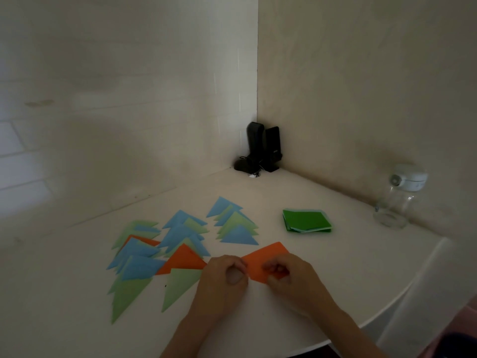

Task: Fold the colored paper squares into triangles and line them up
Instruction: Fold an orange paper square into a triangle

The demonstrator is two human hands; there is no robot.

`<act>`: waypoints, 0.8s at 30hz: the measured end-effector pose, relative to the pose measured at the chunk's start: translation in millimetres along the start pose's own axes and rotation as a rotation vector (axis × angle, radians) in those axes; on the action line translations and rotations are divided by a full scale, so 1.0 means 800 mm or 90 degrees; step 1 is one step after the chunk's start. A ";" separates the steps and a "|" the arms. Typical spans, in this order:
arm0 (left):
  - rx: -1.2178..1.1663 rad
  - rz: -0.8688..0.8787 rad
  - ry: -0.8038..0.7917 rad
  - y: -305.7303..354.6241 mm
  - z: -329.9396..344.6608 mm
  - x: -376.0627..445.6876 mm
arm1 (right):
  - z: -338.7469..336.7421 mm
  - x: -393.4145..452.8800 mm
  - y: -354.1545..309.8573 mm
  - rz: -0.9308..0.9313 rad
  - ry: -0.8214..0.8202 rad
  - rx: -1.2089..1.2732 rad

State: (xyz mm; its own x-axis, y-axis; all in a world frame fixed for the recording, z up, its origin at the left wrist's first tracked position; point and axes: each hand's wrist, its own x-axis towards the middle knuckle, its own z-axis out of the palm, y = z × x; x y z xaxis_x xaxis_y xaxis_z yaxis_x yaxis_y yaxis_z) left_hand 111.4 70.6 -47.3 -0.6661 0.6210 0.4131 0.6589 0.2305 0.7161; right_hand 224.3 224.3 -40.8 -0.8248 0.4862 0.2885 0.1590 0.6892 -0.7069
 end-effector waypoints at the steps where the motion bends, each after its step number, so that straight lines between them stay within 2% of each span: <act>1: 0.000 -0.010 -0.019 0.002 -0.003 -0.001 | 0.001 0.000 -0.002 -0.005 0.011 -0.021; 3: 0.011 -0.015 -0.059 0.006 -0.008 -0.001 | 0.003 -0.001 -0.004 -0.014 0.016 -0.070; 8: 0.068 0.061 -0.120 0.018 -0.015 -0.007 | 0.007 0.004 -0.009 -0.027 -0.028 -0.200; 10: 0.089 0.097 -0.114 0.020 -0.016 -0.008 | 0.000 0.007 -0.013 -0.034 -0.095 -0.203; 12: 0.105 0.151 -0.093 0.016 -0.017 -0.008 | -0.011 0.008 -0.015 -0.060 -0.136 -0.142; 16: 0.212 0.223 -0.077 0.009 -0.013 -0.006 | -0.027 0.003 -0.008 -0.121 -0.122 -0.007; 24: 0.375 0.284 -0.008 0.024 0.001 -0.015 | -0.024 -0.006 0.014 -0.219 -0.026 -0.048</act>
State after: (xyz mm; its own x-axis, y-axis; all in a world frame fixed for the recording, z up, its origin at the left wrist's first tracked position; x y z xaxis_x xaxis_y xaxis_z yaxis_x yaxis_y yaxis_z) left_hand 132.5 68.1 -38.6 -0.2886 0.7579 0.5850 0.9471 0.3154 0.0586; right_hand 240.2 240.4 -37.8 -0.8577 0.1976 0.4746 -0.0938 0.8476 -0.5223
